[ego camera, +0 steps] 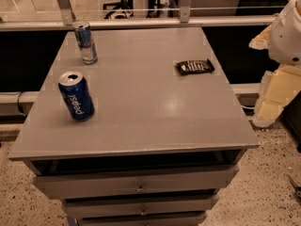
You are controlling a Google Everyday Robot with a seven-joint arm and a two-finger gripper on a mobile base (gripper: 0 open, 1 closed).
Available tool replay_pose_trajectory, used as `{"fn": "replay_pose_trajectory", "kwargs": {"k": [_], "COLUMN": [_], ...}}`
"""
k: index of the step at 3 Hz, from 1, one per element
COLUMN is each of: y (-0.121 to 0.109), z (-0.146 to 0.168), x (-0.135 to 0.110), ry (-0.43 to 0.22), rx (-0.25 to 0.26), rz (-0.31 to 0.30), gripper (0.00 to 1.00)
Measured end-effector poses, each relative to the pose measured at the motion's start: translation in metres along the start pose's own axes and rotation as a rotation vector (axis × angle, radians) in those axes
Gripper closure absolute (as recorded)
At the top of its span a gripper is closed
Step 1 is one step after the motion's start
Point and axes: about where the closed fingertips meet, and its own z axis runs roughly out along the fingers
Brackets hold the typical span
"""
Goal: Move rxbar chocolate near redbull can
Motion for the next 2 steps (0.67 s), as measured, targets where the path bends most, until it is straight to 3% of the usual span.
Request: {"fn": "replay_pose_trajectory", "kwargs": {"k": [1, 2], "y": [0.000, -0.029], "z": [0.000, 0.013], "x": [0.000, -0.008], "ry": [0.000, -0.072], "rx": [0.000, 0.011], "rz": [0.000, 0.002], "gripper": [0.00, 0.00]}}
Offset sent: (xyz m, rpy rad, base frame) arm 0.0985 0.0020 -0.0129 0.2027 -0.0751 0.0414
